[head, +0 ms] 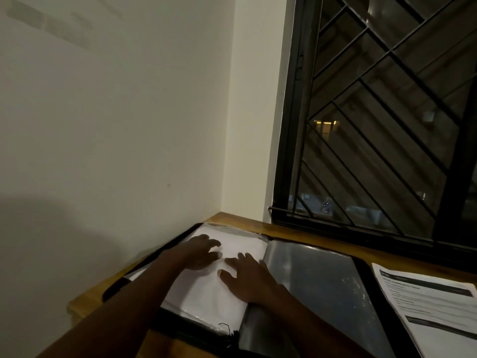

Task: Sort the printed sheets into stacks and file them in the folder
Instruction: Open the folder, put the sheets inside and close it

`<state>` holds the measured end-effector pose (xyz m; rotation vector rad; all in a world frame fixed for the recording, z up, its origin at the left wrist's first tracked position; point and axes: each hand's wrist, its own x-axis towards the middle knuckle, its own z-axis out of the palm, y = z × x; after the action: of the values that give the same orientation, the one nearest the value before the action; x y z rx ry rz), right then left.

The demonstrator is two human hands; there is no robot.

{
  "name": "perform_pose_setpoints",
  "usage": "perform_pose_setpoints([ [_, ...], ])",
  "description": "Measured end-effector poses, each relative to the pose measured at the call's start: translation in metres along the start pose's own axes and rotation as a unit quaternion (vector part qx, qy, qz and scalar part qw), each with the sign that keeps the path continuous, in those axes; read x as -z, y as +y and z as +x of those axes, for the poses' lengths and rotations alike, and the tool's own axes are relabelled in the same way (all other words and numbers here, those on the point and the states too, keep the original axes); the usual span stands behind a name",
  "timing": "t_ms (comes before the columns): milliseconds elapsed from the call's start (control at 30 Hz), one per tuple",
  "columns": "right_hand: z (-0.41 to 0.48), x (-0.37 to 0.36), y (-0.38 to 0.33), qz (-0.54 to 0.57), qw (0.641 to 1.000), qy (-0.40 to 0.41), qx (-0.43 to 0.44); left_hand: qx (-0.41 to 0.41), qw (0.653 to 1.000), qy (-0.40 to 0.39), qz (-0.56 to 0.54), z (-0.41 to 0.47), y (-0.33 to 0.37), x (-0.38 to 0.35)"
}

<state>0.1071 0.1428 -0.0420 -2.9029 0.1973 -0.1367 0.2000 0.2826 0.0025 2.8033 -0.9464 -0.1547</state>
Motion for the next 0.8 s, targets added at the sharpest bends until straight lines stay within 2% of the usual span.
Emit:
perform_pose_setpoints([
  [100,0.007,-0.001,0.002,0.008,1.0,0.013,0.024,-0.026,0.999,0.014,-0.043,0.01,0.016,-0.019],
  [200,0.012,-0.001,0.008,0.059,0.998,0.035,0.015,-0.03,0.999,0.024,-0.034,0.013,0.019,-0.034],
  [333,0.006,-0.011,0.013,0.005,0.999,0.034,-0.019,0.001,0.998,0.058,-0.006,0.013,0.01,-0.057],
  [433,0.008,-0.01,0.011,0.008,1.0,0.0,-0.023,0.009,0.999,0.045,0.023,0.009,0.011,-0.059],
  [533,0.004,0.008,0.018,0.098,0.994,-0.037,-0.021,0.016,0.999,-0.002,-0.042,0.018,0.015,-0.042],
  [567,0.0,0.014,0.024,0.159,0.987,-0.021,-0.03,0.017,0.998,-0.015,-0.054,0.022,0.016,-0.037],
  [633,-0.017,0.03,0.039,0.25,0.965,0.062,-0.051,0.02,0.998,-0.008,-0.057,0.028,0.027,-0.033],
  [700,-0.036,0.048,0.062,0.259,0.955,0.134,-0.052,0.001,0.998,0.025,-0.055,0.029,0.047,-0.036],
  [800,-0.066,0.074,0.106,0.247,0.955,0.152,-0.063,-0.06,0.992,0.068,-0.084,0.029,0.087,-0.05],
])
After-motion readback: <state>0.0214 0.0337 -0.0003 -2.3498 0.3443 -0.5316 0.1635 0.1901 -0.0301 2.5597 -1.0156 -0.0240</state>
